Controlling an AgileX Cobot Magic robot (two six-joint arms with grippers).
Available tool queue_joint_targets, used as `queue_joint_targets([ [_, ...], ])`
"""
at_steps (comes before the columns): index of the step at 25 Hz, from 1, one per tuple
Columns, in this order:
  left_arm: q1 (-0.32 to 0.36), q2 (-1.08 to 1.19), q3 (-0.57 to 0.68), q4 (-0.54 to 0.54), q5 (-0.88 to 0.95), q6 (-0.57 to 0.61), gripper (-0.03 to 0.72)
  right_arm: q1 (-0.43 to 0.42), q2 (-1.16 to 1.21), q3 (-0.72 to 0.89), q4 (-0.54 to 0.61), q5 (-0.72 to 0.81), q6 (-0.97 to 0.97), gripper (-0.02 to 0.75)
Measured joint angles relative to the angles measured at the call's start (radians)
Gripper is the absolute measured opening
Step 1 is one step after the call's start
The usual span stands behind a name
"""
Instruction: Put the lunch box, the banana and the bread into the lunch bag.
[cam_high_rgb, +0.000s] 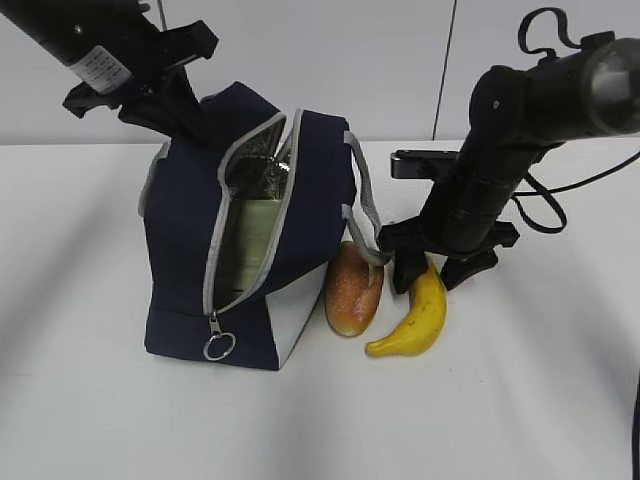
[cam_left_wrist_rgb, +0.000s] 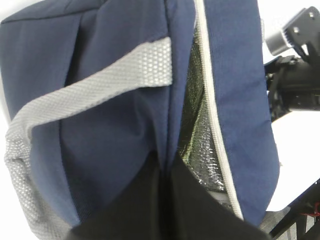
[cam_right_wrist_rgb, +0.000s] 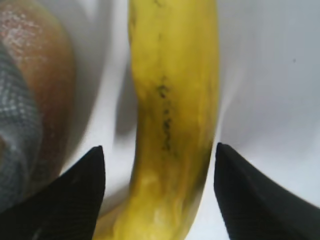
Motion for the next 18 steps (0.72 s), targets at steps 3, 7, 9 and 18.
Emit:
queue_joint_targets([
  [3,0.000,0.000,0.000,0.000,0.000,0.000,-0.003,0.000,0.030,-0.008,0.002,-0.003,0.000,0.498],
  [7,0.000,0.000,0.000,0.001,0.000,0.000,-0.003,0.000,0.036,-0.018,0.002,-0.002,0.000,0.383],
  [9,0.000,0.000,0.000,0.002,0.000,0.000,-0.003,0.000,0.036,-0.026,0.002,0.000,0.000,0.325],
  [18,0.000,0.000,0.000,0.002,0.000,0.000,-0.003,-0.007,0.027,-0.124,-0.243,0.141,0.117,0.301],
])
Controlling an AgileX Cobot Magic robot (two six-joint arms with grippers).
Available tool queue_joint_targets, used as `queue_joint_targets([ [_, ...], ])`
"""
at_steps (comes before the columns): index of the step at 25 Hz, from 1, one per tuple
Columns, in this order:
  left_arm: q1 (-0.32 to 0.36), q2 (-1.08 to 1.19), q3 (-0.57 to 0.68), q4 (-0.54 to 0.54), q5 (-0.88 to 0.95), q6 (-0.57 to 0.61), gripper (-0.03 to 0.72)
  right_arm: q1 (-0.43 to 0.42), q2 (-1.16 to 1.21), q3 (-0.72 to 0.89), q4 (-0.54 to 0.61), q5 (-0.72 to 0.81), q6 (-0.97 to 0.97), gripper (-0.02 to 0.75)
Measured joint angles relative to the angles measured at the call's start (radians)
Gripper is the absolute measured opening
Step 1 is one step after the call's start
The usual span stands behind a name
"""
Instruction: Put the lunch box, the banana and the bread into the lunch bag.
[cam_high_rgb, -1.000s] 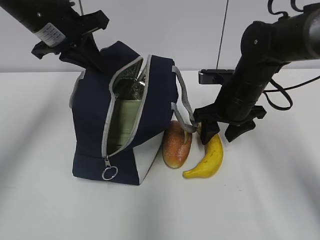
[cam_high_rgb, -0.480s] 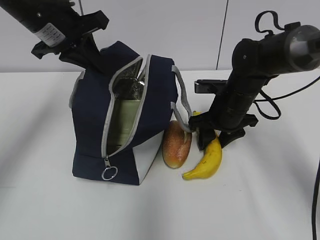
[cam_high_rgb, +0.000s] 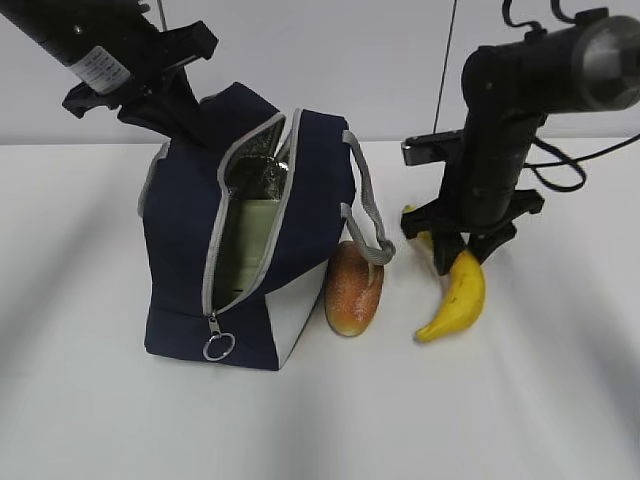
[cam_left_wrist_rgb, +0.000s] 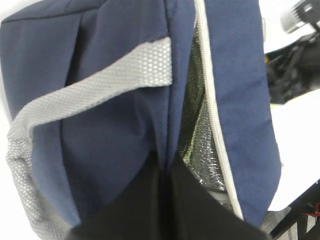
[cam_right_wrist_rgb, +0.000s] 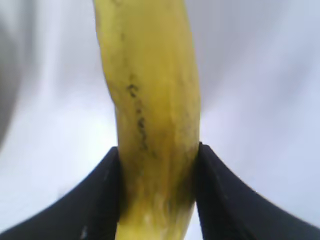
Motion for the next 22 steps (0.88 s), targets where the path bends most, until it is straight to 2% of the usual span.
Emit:
queue_joint_targets([
  [3,0.000,0.000,0.000,0.001,0.000,0.000,-0.003,-0.031,-0.042,-0.041,-0.074,0.042,0.041,0.301],
  [7,0.000,0.000,0.000,0.001,0.000,0.000,-0.003,-0.055,-0.135,-0.092,-0.061,0.056,0.049,0.300],
  [9,0.000,0.000,0.000,0.001,0.000,0.000,-0.003,-0.055,-0.183,-0.116,0.057,0.056,-0.002,0.300],
  [15,0.000,0.000,0.000,0.001,-0.001,0.000,-0.003,-0.051,-0.228,-0.145,0.670,0.057,-0.292,0.300],
  [22,0.000,0.000,0.000,0.001,-0.004,0.000,-0.003,-0.007,-0.187,-0.149,1.001,0.051,-0.430,0.300],
])
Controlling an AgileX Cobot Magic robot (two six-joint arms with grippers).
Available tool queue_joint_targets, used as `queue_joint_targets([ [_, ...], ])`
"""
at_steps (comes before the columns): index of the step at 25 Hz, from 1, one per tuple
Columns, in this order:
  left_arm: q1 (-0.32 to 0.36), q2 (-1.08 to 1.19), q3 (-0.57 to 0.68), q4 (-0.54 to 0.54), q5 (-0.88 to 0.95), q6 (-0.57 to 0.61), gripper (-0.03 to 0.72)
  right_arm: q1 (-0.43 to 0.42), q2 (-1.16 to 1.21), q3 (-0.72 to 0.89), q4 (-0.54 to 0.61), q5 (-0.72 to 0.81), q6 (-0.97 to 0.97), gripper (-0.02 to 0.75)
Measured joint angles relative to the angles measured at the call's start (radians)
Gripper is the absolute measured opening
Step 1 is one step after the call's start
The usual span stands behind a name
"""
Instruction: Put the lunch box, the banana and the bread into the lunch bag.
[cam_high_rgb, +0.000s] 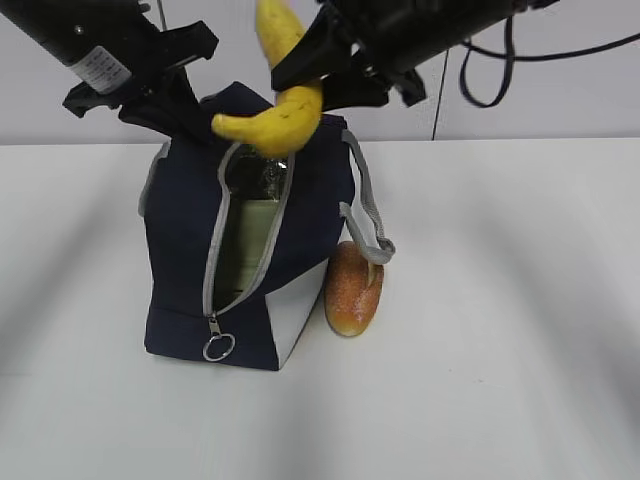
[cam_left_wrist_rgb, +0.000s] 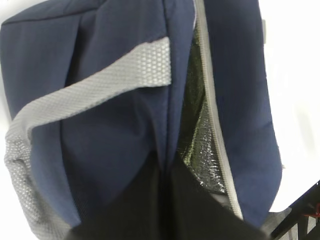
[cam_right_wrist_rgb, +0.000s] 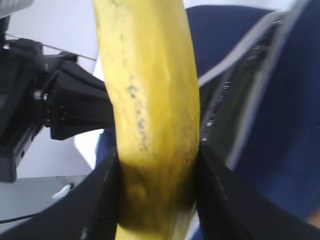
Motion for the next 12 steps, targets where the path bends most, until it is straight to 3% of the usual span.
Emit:
queue_joint_targets([
  [8,0.000,0.000,0.000,0.007,-0.002,0.000,-0.003,0.043,0.185,-0.001,0.039,-0.004,-0.023,0.301],
  [12,0.000,0.000,0.000,0.004,-0.002,0.000,-0.003,0.043,0.212,-0.001,-0.073,0.002,0.016,0.301],
])
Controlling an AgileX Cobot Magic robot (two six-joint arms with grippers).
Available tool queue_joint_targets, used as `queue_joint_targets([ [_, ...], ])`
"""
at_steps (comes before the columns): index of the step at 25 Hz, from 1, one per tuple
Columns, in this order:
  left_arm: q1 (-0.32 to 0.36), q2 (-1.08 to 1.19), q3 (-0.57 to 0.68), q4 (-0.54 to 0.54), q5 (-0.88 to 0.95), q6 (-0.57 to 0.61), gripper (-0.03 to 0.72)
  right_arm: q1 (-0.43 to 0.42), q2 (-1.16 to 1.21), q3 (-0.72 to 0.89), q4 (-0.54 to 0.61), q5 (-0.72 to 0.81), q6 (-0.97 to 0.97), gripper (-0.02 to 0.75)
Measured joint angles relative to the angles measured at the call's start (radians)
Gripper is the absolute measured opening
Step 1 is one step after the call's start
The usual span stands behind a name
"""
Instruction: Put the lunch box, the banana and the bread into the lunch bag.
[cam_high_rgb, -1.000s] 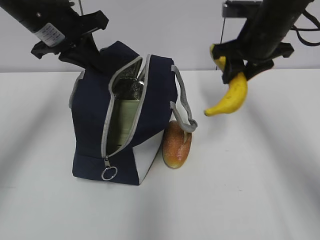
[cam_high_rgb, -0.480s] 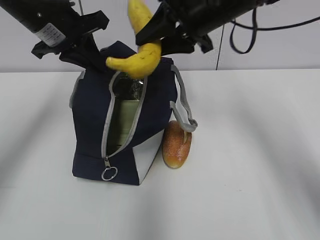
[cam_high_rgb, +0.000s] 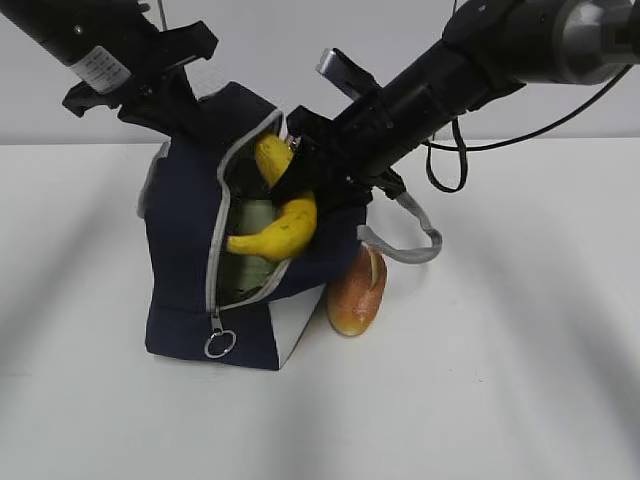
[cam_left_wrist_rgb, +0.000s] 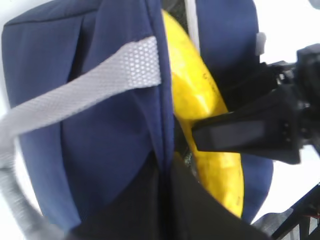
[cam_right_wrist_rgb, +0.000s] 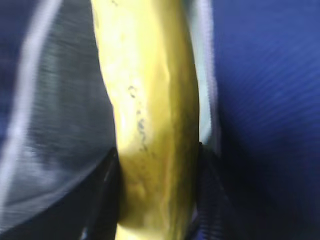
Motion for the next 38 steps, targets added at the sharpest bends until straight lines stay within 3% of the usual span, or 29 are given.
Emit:
queue_joint_targets([
  [5,0.000,0.000,0.000,-0.004,0.000,0.000,-0.003,0.002,0.000,0.000,-0.099,0.007,0.044,0.302],
  [15,0.000,0.000,0.000,-0.004,0.005,0.000,-0.003,0.047,0.001,0.000,-0.043,-0.119,0.036,0.340],
  [20,0.000,0.000,0.000,-0.004,0.006,0.000,-0.003,0.047,0.001,-0.002,0.001,-0.121,0.006,0.545],
  [23,0.000,0.000,0.000,-0.004,0.006,0.000,-0.003,0.047,0.001,-0.008,0.000,-0.086,0.003,0.605],
  [27,0.000,0.000,0.000,-0.004,0.007,0.000,-0.003,0.035,-0.015,-0.012,-0.031,-0.009,0.002,0.579],
  [38,0.000,0.000,0.000,-0.003,0.014,0.000,-0.003,0.033,-0.256,-0.003,-0.294,0.159,0.010,0.552],
])
